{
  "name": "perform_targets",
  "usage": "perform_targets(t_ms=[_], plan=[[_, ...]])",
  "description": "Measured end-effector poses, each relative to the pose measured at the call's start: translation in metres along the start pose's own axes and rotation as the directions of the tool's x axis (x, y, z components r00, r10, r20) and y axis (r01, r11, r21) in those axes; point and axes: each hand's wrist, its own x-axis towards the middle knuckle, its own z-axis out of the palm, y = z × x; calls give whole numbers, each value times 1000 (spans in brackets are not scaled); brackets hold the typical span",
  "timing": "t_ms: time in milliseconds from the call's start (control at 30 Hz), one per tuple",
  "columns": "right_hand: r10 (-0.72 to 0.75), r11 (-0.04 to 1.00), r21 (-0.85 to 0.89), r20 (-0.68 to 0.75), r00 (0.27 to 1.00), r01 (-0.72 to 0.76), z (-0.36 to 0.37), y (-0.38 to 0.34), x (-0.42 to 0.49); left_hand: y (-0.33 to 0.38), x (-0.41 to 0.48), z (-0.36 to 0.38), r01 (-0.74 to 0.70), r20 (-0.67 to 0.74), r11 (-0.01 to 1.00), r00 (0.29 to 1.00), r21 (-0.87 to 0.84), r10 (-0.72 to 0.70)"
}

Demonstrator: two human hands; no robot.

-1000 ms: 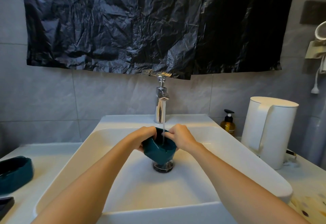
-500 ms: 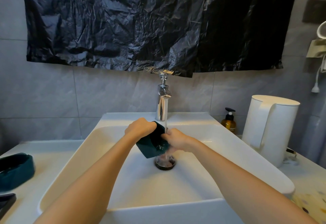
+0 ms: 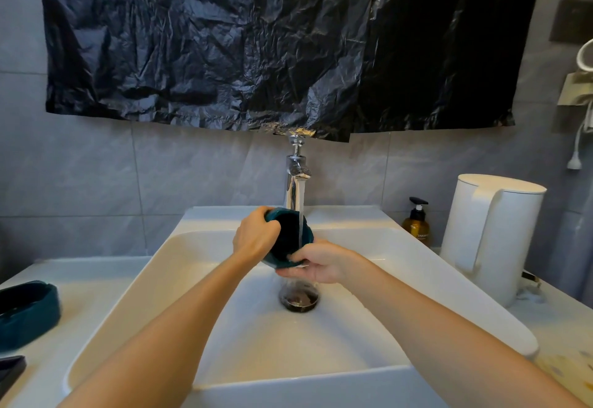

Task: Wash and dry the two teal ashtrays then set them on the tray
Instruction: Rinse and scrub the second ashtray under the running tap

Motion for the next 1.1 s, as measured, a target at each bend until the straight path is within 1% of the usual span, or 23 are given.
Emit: perform_targets(t_ms=[67, 133, 200, 233, 300, 367, 433, 467, 500, 533, 600, 633, 700, 800, 867, 900, 967, 1033, 1100], plan=[[-40, 996, -78, -76, 996, 34, 0, -1, -1, 3, 0, 2, 49, 44, 981, 998, -189, -42], [-129, 976, -198, -182, 975, 92, 0, -4, 2, 5, 0, 3, 133, 129, 938, 987, -319, -96], [-195, 953, -279, -257, 947, 120, 0, -8, 5, 5, 1, 5, 202, 218, 904, 968, -377, -125], [-213, 945, -301, -274, 938, 127, 0, -10, 4, 3, 1, 5, 206, 251, 905, 961, -372, -116], [-243, 926, -351, -272, 931, 139, -1, -13, 0, -1, 3, 2, 168, 281, 935, 957, -313, -78], [-303, 875, -454, -243, 922, 168, -4, -15, -3, -6, 5, 1, 102, 271, 974, 962, -205, -43], [-352, 807, -555, -180, 919, 200, -9, -17, -7, -9, 7, 1, 35, 221, 997, 975, -70, -19], [-350, 783, -588, -149, 925, 201, -11, -18, -9, -8, 6, 2, 3, 203, 1000, 979, 14, -5], [-324, 781, -593, -118, 939, 195, -14, -18, -10, -8, 4, 3, -26, 195, 995, 981, 98, 6], [-266, 820, -542, -81, 961, 181, -16, -18, -12, -7, 1, 5, -50, 181, 985, 983, 167, 19], [-142, 930, -339, 21, 990, 141, -18, -20, -15, -8, -1, 6, -92, 139, 972, 988, 218, 62], [-113, 958, -259, 64, 992, 125, -19, -22, -15, -9, -2, 6, -113, 123, 972, 988, 207, 89], [-81, 981, -167, 136, 987, 103, -23, -26, -18, -11, -1, 4, -136, 96, 980, 988, 143, 123], [35, 999, 11, 184, 982, -38, -27, -30, -21, -11, 0, 3, -184, 120, 983, 976, -5, 183], [118, 993, -18, 176, 977, -116, -26, -27, -19, -9, -2, 5, -241, 172, 970, 955, -31, 243], [150, 988, -51, 142, 978, -144, -24, -25, -19, -10, -2, 7, -272, 197, 962, 941, -37, 274], [194, 980, -59, 82, 978, -189, -19, -20, -21, -9, -3, 9, -293, 219, 952, 927, -84, 305], [174, 984, -42, 33, 984, -173, -14, -18, -21, -5, -5, 10, -264, 196, 951, 936, -159, 292], [137, 991, -4, -25, 990, -137, -9, -17, -17, 1, -5, 14, -189, 162, 964, 962, -187, 220]])
